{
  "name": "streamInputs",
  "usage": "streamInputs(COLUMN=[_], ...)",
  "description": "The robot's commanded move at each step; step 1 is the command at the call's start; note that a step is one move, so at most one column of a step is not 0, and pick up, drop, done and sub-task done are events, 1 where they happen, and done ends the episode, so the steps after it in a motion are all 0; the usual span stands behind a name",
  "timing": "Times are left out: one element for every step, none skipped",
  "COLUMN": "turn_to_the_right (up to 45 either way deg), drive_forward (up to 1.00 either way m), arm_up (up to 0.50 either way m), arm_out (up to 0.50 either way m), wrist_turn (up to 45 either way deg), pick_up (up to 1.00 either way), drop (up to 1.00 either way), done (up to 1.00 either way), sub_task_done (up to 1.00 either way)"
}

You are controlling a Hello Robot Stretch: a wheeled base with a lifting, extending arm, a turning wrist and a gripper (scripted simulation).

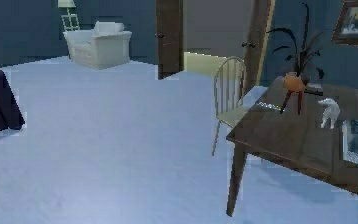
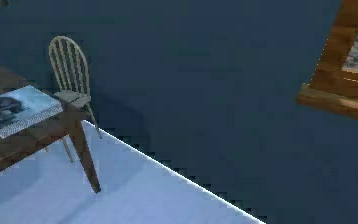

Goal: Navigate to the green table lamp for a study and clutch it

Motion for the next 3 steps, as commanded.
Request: streamInputs(turn_to_the_right=[0.0, -6.0, 0.0], drive_forward=[1.0, 0.0, 0.85], arm_up=[0.0, 0.0, 0.0], arm_out=[0.0, 0.0, 0.0], wrist_turn=[0.0, 0.0, 0.0], pick_up=[0.0, 0.0, 0.0], drop=[0.0, 0.0, 0.0], done=[0.0, 0.0, 0.0], sub_task_done=[0.0, 0.0, 0.0])
